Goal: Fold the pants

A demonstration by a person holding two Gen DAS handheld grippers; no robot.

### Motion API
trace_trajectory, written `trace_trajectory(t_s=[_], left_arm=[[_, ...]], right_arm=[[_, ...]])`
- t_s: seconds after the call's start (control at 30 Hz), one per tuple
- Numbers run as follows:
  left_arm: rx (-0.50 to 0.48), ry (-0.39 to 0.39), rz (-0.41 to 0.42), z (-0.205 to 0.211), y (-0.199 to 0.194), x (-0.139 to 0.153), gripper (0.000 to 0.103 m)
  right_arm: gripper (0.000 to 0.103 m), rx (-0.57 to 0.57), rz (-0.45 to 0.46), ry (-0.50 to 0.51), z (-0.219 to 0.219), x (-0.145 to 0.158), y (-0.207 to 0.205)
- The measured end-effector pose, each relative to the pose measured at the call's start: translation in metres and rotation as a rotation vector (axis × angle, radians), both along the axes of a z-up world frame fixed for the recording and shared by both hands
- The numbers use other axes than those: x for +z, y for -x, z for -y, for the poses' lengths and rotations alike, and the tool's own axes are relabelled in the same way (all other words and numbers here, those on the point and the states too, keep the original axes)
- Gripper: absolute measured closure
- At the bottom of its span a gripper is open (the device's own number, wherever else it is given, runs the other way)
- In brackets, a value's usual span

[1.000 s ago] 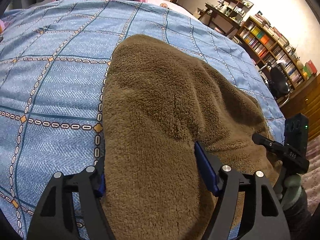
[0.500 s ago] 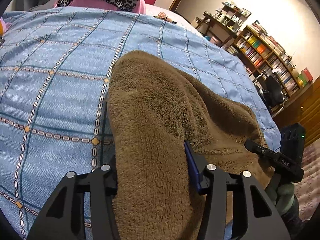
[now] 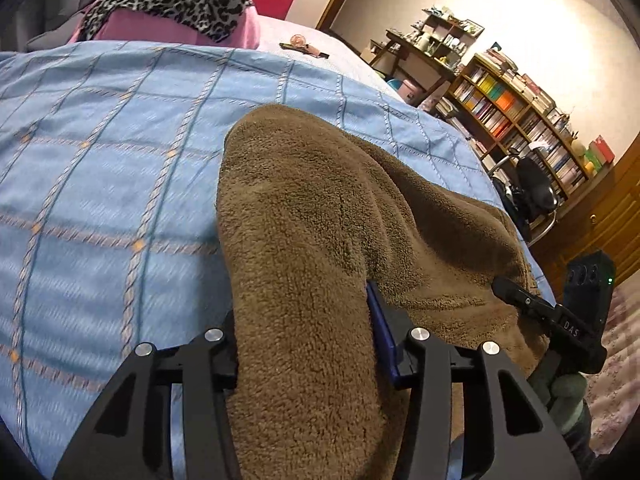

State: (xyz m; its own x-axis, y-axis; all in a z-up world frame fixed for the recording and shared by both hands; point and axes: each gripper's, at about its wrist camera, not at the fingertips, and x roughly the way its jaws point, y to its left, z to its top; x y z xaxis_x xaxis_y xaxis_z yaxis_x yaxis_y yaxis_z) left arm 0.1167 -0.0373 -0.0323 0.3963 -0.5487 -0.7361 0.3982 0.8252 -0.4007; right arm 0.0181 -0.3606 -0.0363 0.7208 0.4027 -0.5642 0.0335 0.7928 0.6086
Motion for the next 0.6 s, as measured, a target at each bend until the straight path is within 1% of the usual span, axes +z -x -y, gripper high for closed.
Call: trace_trajectory(t_s=[0.33, 0.47, 0.6], left_arm=[[-0.024, 0.038, 0.04, 0.059, -0.076, 0.007, 0.055], [-0.027, 0.046, 0.049, 0.082, -0.107, 0.002, 0.055], [-0.025, 0.06, 0.041, 0.098, -0.127, -0.008, 0.055]], right_arm=[[0.05, -0.068, 0.037, 0.053, 0.055, 0.008, -0.076], [0.05, -0.089, 0.046, 0.079, 0.074, 0.008, -0.104], [0.05, -0.103, 0.039, 0.101, 0.091, 0.003, -0.128]])
